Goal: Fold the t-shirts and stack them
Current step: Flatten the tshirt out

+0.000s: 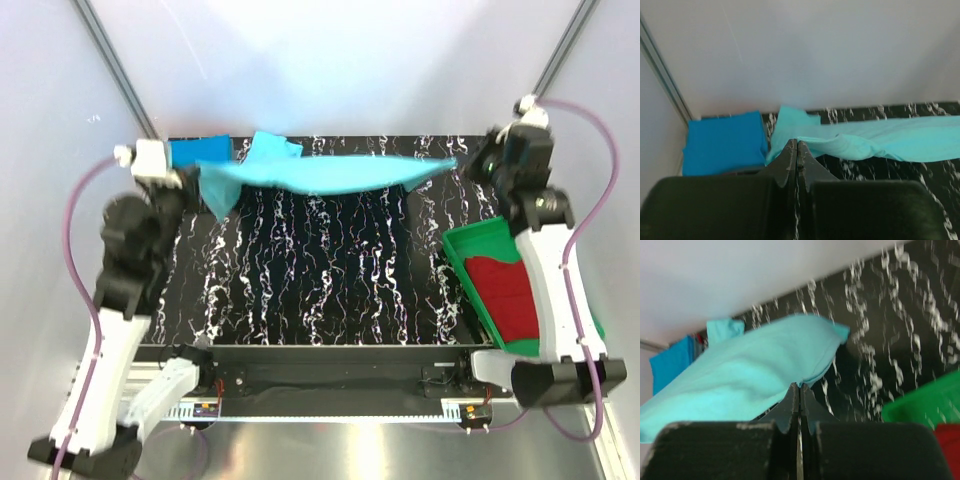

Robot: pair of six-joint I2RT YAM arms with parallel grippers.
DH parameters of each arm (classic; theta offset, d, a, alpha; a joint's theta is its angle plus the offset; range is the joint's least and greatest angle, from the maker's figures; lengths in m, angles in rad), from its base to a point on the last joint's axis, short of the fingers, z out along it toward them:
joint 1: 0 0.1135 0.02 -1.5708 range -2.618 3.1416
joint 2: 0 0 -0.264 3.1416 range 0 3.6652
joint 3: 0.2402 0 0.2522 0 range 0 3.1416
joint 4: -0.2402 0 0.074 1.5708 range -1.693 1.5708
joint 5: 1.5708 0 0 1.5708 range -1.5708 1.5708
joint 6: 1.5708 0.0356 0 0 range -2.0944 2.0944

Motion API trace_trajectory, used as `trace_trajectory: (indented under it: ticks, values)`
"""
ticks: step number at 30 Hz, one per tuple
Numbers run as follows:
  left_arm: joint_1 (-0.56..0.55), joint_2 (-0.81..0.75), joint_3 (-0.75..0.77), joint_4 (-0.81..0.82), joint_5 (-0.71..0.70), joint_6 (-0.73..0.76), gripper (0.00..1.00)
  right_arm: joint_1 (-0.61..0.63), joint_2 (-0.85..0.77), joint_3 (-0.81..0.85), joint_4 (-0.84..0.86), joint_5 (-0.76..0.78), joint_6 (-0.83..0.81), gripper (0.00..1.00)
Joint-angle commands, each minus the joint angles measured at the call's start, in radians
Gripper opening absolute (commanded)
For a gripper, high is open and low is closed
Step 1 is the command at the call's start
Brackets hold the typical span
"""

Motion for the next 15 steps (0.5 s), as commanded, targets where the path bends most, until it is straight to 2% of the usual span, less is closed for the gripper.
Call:
trace_trajectory:
  ticks: [1,2,3,8,15]
  values:
    - [-0.003,-0.121,-0.224,0.001,0.03,-0.189,0.0,0.0,-0.125,-0.202,-0.057,-0.07,0.066,0.0]
    - [-0.003,-0.147,-0.313,-0.032,0.052,-0.218,0.0,-0.001,-0.176,-0.325,-0.056,-0.062,0.104,0.0]
    - [-0.003,-0.152,-0.349,-0.052,0.088,-0.244,0.0,-0.001,-0.195,-0.381,-0.059,-0.062,0.126,0.0]
    - [-0.001,-0.117,-0.458,-0.2,0.095,-0.312,0.0,-0.001,-0.261,-0.663,-0.062,-0.074,0.227,0.0]
    - [-0.003,-0.051,-0.48,-0.284,0.021,-0.315,0.0,-0.001,-0.253,-0.802,-0.065,-0.054,0.306,0.0]
